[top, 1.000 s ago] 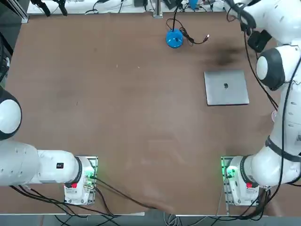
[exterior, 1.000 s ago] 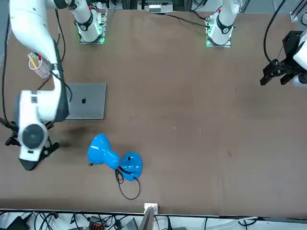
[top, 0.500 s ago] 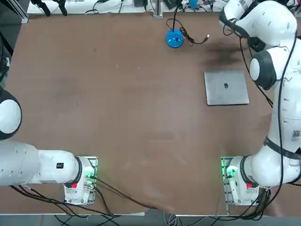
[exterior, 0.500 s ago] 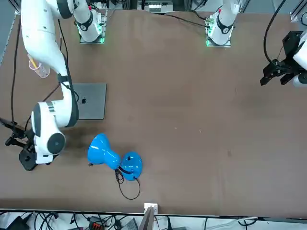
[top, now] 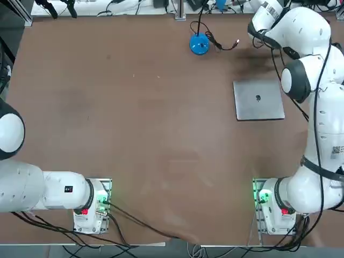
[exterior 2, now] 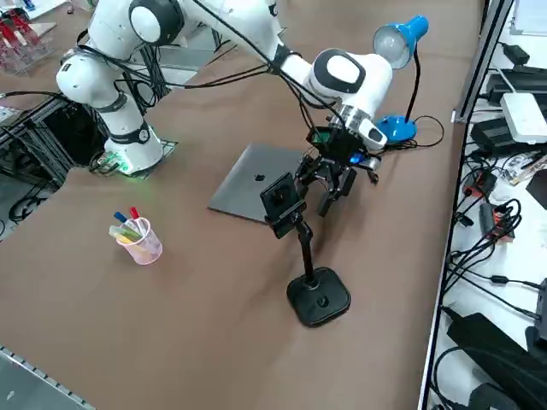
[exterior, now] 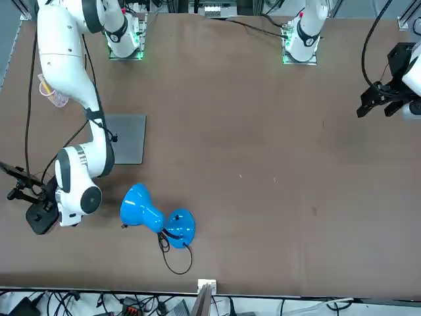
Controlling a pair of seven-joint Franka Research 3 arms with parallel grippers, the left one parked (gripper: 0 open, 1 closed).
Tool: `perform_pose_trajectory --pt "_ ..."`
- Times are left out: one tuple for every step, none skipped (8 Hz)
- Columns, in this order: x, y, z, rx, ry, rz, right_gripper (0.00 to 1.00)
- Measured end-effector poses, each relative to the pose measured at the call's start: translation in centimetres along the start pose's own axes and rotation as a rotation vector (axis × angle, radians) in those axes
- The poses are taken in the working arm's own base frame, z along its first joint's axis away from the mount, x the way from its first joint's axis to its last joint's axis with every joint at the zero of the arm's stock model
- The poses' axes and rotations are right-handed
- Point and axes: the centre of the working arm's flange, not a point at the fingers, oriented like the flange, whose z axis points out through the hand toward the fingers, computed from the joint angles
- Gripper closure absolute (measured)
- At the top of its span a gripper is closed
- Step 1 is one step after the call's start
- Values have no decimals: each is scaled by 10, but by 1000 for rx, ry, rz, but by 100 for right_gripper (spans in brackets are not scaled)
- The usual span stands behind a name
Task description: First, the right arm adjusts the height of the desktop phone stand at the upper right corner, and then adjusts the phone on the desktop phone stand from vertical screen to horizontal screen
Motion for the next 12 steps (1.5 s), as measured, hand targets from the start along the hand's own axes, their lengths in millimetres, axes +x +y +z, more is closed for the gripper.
perform_pose_trajectory --pt "1 1 6 -10 -20 -11 11" --pt "2 2 12 -26 -43 -21 12" --pt "1 3 16 -32 -58 -26 15" --pt "-1 5 20 -30 -68 -31 17" --pt "-3 6 24 -25 -76 -32 22" --pt "-5 8 28 -20 -82 -31 23" --pt "-6 8 31 -16 -86 -31 26" --pt "-7 9 33 -13 -88 -30 26" --pt "-8 9 34 -9 -93 -30 33" --pt "-9 9 36 -3 -101 -29 35" --pt "-11 8 38 5 -111 -29 37" --pt "-12 8 39 13 -121 -28 39"
